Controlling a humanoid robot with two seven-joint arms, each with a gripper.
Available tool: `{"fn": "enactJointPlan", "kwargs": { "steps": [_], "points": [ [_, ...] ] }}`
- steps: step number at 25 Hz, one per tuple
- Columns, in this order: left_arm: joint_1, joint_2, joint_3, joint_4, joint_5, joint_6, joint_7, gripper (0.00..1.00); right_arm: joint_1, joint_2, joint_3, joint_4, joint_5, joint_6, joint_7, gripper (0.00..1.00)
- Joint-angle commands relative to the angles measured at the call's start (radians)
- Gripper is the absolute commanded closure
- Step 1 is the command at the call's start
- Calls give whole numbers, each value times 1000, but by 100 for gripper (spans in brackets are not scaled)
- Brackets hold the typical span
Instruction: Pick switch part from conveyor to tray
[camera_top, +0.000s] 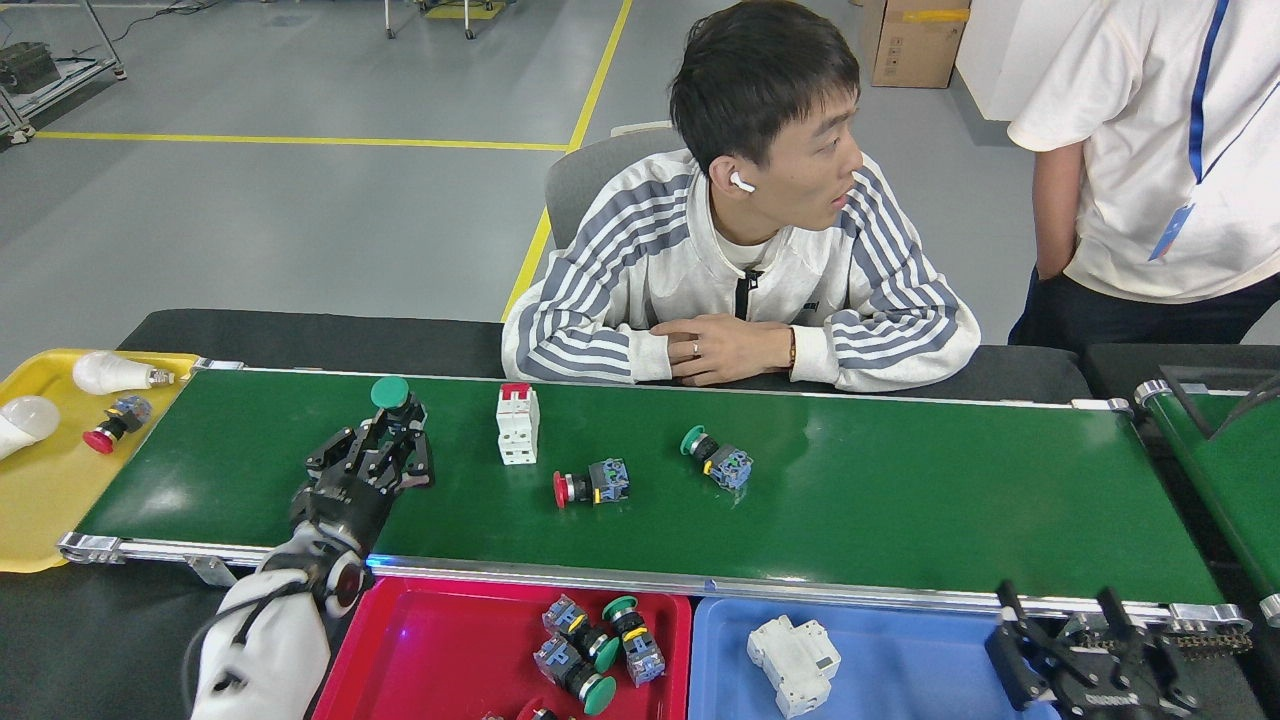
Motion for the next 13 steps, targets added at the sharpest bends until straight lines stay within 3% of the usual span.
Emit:
{"fn": "enactJointPlan", "kwargs": {
  "steps": [1, 3, 4, 9, 11, 13],
  "points": [
    [110, 5, 10, -175, 19, -117, -30, 55, -6, -8, -5, -19, -4, -1, -12, 0],
    [240, -18, 7, -280, 16, -107, -47, 8, -6, -12, -5, -19, -4, -1, -12, 0],
    [288, -57, 4, -300, 16, -104, -49, 0, -4, -12, -5, -19, -4, -2, -12, 0],
    [323, -110, 13, -298, 13, -90, -49, 0, -3, -21, -5, -32, -4, -5, -12, 0],
    [318, -110, 35, -297, 13, -12, -47, 0, -3, -22, -5, -30, -4, -8, -12, 0],
    [317, -115, 70, -293, 13, 159, -49, 0, -1, -21, -5, -32, -4, -13, -11, 0]
  ]
}}
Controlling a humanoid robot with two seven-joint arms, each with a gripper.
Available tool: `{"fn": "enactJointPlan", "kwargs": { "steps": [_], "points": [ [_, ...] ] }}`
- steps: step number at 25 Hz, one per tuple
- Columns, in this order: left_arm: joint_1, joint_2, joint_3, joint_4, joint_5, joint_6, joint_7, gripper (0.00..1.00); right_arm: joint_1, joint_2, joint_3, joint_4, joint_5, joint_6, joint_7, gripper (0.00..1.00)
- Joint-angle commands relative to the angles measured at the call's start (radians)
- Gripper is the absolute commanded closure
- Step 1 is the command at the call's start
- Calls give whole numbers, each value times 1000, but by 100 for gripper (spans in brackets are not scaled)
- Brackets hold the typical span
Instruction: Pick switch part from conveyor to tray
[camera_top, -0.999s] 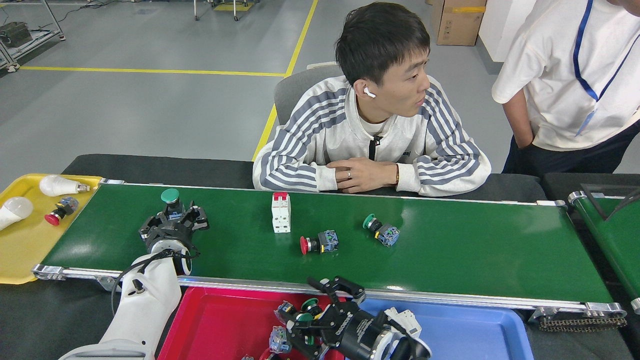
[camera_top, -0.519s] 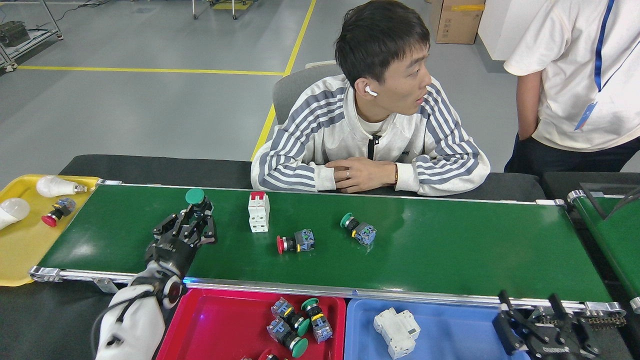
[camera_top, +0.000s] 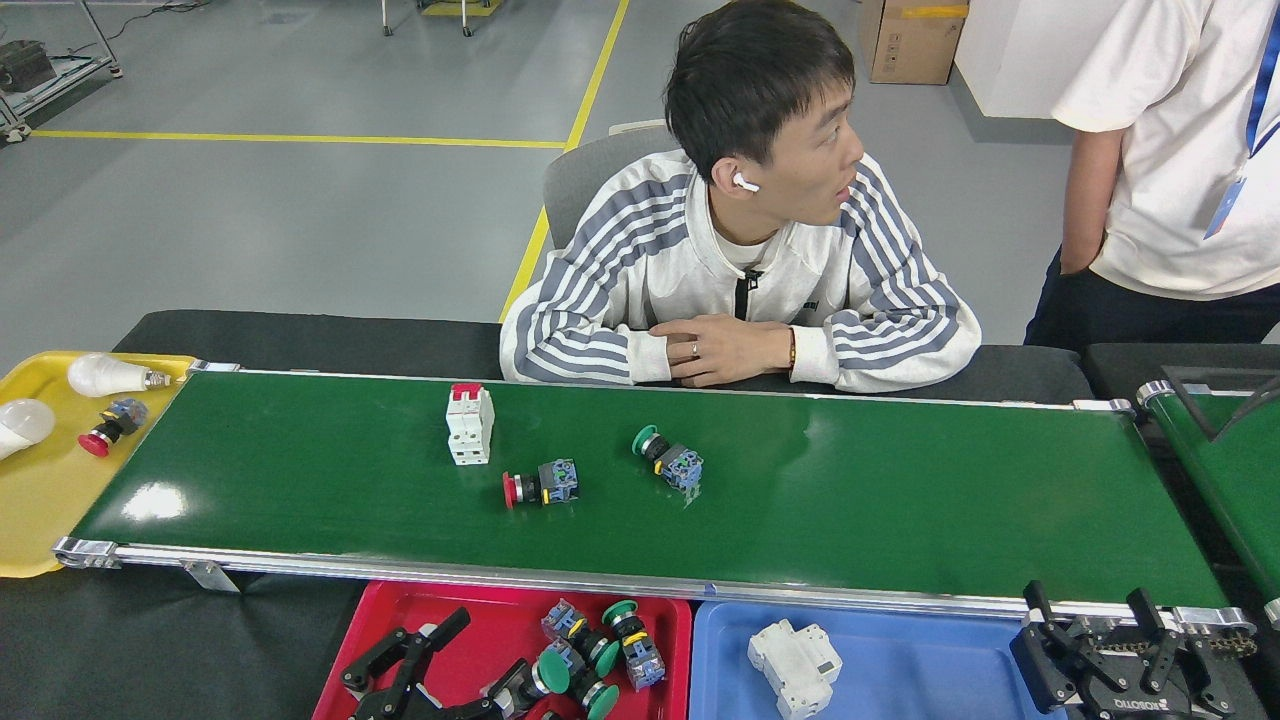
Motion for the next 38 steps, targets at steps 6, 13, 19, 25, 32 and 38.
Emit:
{"fn": "enactJointPlan", "kwargs": {
  "steps": [6, 13, 19, 25, 32, 38],
  "points": [
    [-46, 20, 52, 68, 0, 361, 3, 0, 4, -9, -1, -15, -4, -7, -1, 0],
    [-196, 41, 46, 161, -2, 361, -11, 0, 5, -7, 5, -17, -4, -7, 2, 0],
    [-514, 61, -14, 502, -2, 361, -24, 0, 5, -4, 7, -17, -4, -7, 3, 0],
    [-641, 67, -26, 669, -2, 361, -24, 0, 4, -9, 8, -17, -7, -9, 3, 0],
    [-787, 69, -22, 896, -2, 363, -16, 0, 2, -7, 8, -15, -8, -55, 5, 0],
    [-922, 72, -28, 1148, -2, 409, -10, 6, -2, -10, 8, -15, -8, -56, 14, 0]
  ]
}}
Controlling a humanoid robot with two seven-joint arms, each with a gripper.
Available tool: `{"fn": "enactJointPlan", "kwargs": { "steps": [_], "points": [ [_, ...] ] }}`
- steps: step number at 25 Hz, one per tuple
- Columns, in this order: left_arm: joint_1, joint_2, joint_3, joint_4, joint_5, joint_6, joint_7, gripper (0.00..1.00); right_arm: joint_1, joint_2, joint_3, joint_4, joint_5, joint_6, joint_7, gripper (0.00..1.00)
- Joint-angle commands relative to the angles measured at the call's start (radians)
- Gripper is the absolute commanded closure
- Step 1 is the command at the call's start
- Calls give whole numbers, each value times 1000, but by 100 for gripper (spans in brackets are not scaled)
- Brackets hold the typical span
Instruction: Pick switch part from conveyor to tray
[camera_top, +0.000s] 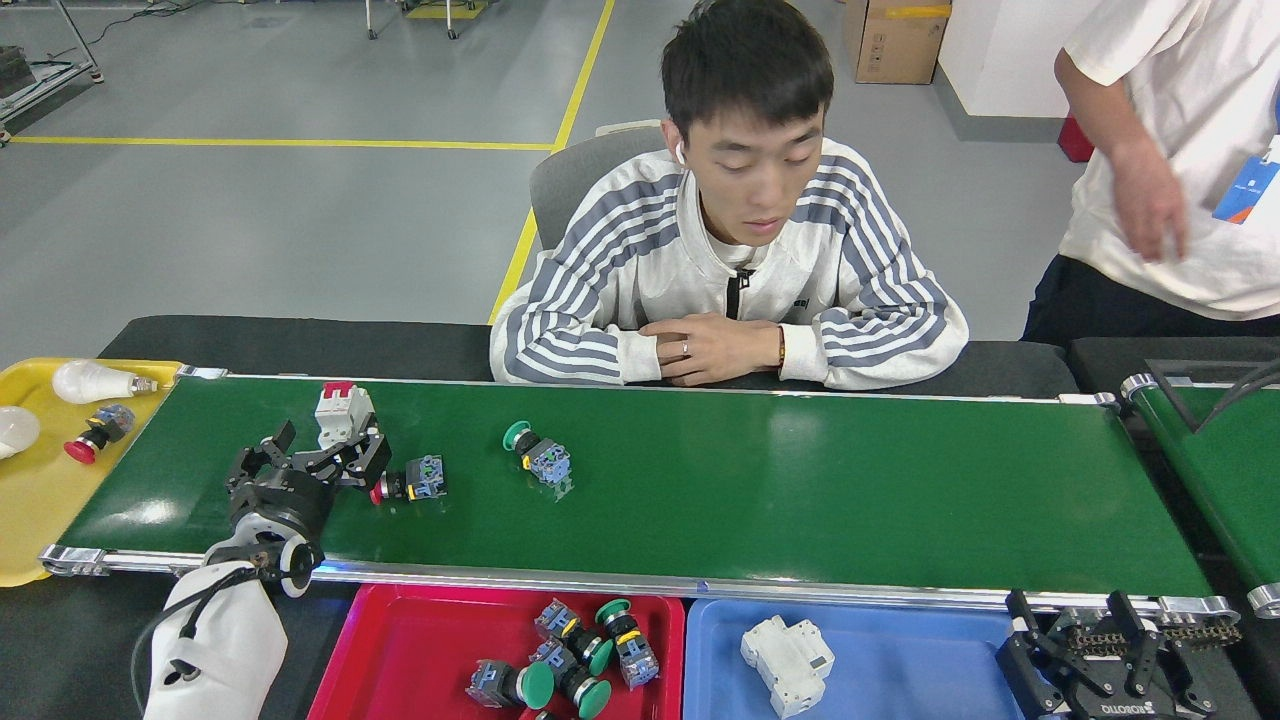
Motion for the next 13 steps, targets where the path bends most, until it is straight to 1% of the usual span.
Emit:
{"fn": "enactJointPlan", "kwargs": {
  "steps": [1, 2, 3, 5, 6, 9, 10, 11, 13],
  "points": [
    [-62, 10, -6, 98, -1, 56, 28, 11, -14, -12, -1, -13, -4, -5, 1, 0],
    [-93, 8, -12, 167, -1, 82, 61, 14, -15, -12, 1, -13, -4, -7, 1, 0],
    [-122, 8, -21, 216, -1, 98, 103, 20, -14, -12, 5, -13, -4, -17, 1, 0],
    [-146, 8, -20, 251, 4, 104, 130, 35, -14, -10, 14, -13, -4, -36, 1, 0],
    [-146, 8, -15, 251, 10, 105, 130, 44, -11, -9, 14, -13, -4, -39, 1, 0],
    [-145, 10, -15, 253, 42, 87, 136, 76, -9, -7, 14, -13, -4, -40, 1, 0],
    [-139, 10, -18, 253, 66, 70, 138, 83, -9, -6, 14, -13, -4, -40, 1, 0],
    [-133, 7, -20, 253, 79, 45, 140, 87, -9, -4, 14, -13, -4, -40, 1, 0],
    [-111, 5, -21, 245, 83, 16, 150, 91, -8, -3, 14, -13, -6, -39, 1, 0]
  ]
}}
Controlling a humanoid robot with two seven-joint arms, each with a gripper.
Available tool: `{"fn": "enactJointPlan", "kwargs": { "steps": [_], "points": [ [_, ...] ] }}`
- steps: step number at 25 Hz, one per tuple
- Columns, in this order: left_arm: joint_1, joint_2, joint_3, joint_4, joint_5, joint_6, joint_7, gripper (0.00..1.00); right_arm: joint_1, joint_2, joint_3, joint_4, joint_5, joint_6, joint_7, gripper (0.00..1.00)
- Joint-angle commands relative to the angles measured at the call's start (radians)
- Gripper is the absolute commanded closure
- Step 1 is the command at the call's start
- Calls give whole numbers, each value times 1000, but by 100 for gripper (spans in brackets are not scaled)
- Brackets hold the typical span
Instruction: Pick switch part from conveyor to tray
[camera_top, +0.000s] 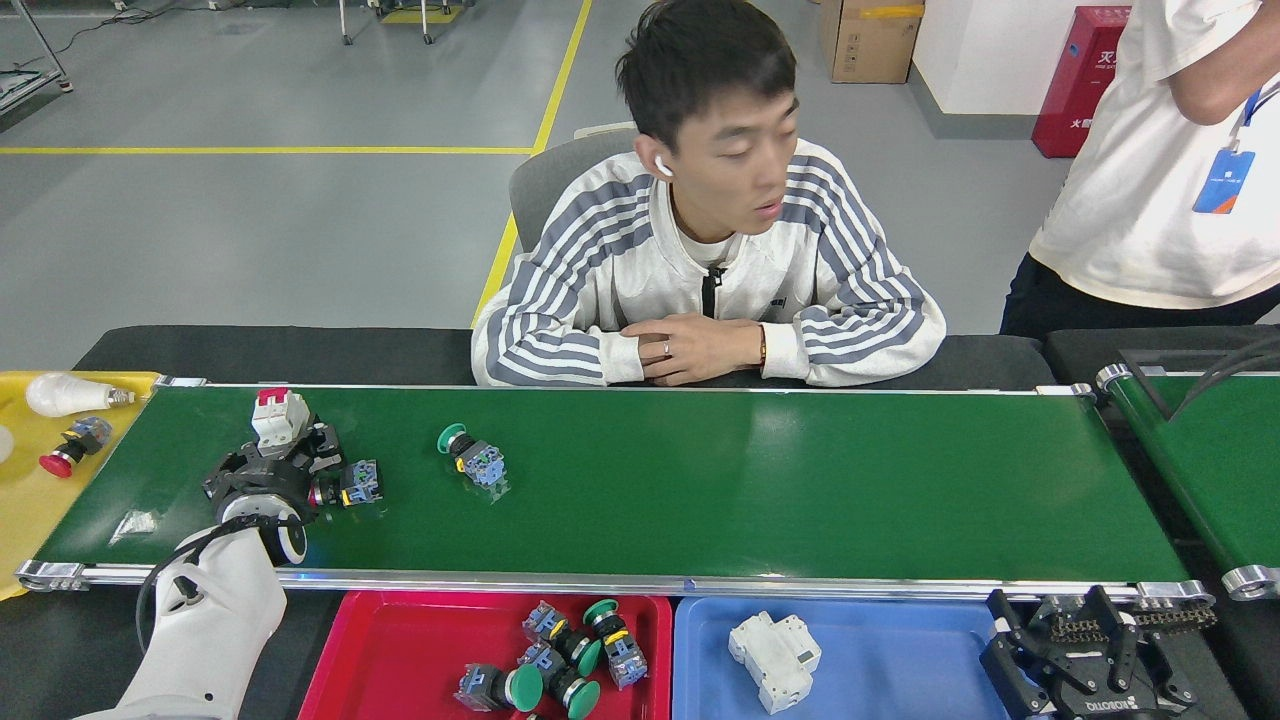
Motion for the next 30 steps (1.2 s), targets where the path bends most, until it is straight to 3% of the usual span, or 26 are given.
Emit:
{"fn": "enactJointPlan", "kwargs": {
  "steps": [1, 3, 5, 7, 11, 14, 17, 21, 23, 25, 26, 27, 30],
  "points": [
    [9, 5, -5, -18, 4, -38, 28, 91, -3, -2, -1, -13, -6, 1, -1, 0],
    [37, 0, -7, -67, 2, -77, 54, 92, -3, -2, -4, -13, -6, 6, -1, 0],
    [92, -9, -7, -209, 4, -122, 52, 93, -4, -2, -8, -13, -8, 12, -1, 0],
    [172, -12, -7, -420, 5, -150, 31, 92, -6, -1, -8, -13, -8, 12, -1, 0],
    [470, -31, -39, -970, 5, -304, -127, 91, -9, -2, -8, -13, -11, 12, 0, 0],
    [689, -129, -179, -1273, -10, -358, -202, 89, -10, -2, -7, -13, -14, 12, -1, 0],
    [815, -193, -361, -1383, -110, -350, -235, 89, -10, -2, -7, -15, -13, 7, -1, 0],
    [846, -292, -481, -1363, -235, -321, -236, 84, -22, -8, -7, -13, -14, 3, -1, 0],
    [833, -302, -502, -1360, -240, -289, -239, 72, -26, -10, -7, -13, -14, 0, -1, 0],
    [826, -302, -538, -1363, -238, -255, -270, 42, -26, -8, -7, -15, -14, 0, -1, 0],
    [826, -302, -550, -1365, -240, -229, -290, 11, -26, -8, -7, -15, -14, 0, -1, 0],
    [827, -304, -555, -1368, -235, -199, -291, 0, -26, -8, -7, -15, -14, 0, -1, 0],
    [835, -302, -593, -1386, -232, -163, -291, 0, -26, -13, -7, -18, -14, 3, -1, 0]
  ]
}}
